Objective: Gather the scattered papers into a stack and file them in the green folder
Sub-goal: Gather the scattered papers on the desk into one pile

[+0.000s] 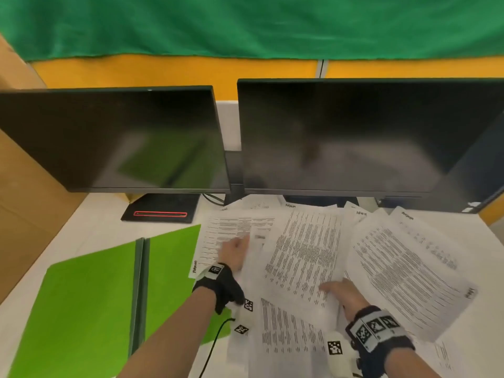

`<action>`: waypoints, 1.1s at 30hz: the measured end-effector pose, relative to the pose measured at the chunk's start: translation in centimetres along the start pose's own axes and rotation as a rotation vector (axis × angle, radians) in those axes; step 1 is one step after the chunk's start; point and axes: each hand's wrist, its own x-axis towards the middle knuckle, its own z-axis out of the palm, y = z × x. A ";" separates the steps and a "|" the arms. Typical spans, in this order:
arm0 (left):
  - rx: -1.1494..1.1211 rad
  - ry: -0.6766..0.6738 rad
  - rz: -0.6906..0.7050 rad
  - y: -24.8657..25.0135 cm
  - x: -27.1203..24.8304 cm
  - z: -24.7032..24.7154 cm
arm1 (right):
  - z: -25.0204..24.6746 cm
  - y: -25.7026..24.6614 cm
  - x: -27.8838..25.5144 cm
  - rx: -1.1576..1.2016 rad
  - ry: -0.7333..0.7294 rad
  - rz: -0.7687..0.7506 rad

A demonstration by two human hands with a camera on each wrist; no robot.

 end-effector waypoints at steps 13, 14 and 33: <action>0.019 0.138 -0.027 -4.3 5.2 -5.1 | -5.8 -1.6 1.7 -0.438 0.152 -0.200; 0.091 0.086 0.040 -4.1 5.5 -6.1 | -6.5 -1.8 1.6 -0.436 0.138 -0.183; -0.579 -0.481 -0.044 4.6 -0.3 1.5 | -5.9 -3.6 0.6 0.024 0.086 -0.170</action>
